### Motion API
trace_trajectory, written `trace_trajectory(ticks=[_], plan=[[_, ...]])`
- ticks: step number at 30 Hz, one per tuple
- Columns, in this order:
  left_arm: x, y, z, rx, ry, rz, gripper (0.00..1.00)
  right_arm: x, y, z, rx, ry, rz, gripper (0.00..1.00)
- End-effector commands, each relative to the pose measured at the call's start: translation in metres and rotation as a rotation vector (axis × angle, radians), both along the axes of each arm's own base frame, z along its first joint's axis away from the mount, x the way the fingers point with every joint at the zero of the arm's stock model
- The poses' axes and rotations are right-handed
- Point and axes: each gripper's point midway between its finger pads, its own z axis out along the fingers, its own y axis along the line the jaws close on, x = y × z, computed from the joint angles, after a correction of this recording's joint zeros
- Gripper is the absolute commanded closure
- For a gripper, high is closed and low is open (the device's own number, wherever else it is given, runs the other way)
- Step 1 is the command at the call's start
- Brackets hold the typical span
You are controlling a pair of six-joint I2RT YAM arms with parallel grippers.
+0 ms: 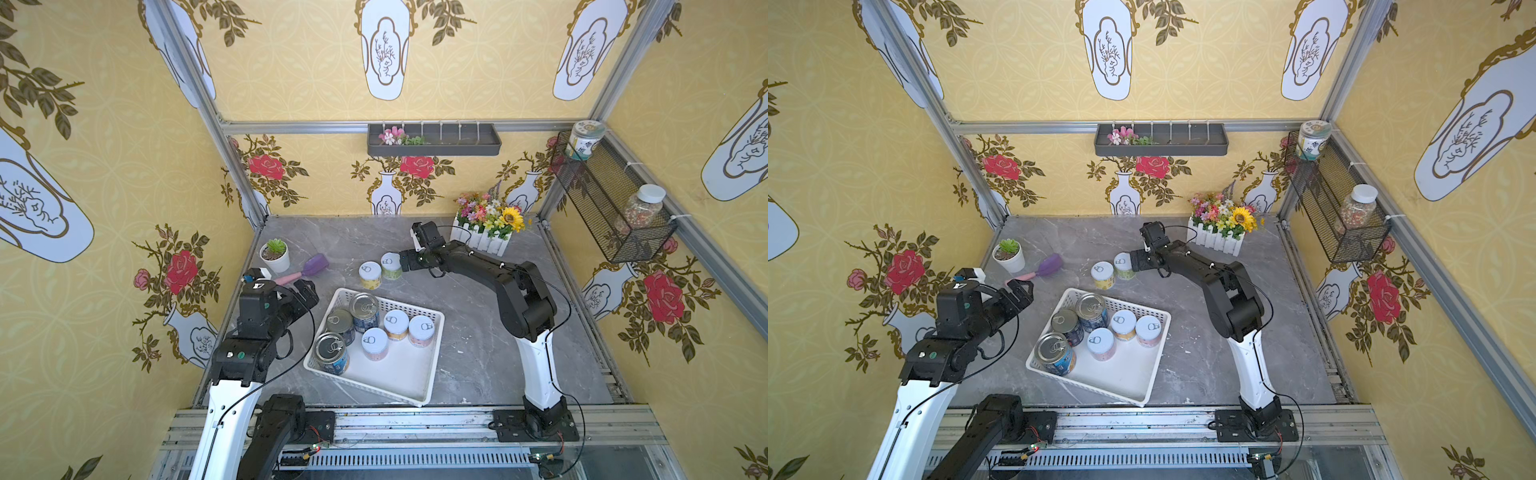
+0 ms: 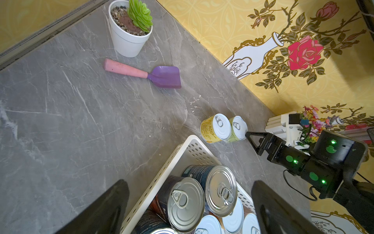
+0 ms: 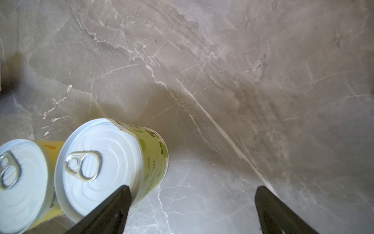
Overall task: Put the canned food in the basket
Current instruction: Pick up the canned food from the center of the board.
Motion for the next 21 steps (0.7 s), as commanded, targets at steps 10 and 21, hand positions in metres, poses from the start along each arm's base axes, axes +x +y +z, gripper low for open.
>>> trace_trajectory(ticks=[10,21], plan=[[0.001,-0.002,0.003,0.000,-0.019,-0.014,0.00,-0.010,-0.030,0.002,-0.091,0.015,-0.054,0.02],[0.001,-0.002,0.004,-0.001,-0.020,-0.015,0.00,-0.021,0.026,0.044,-0.008,-0.053,0.098,0.03]])
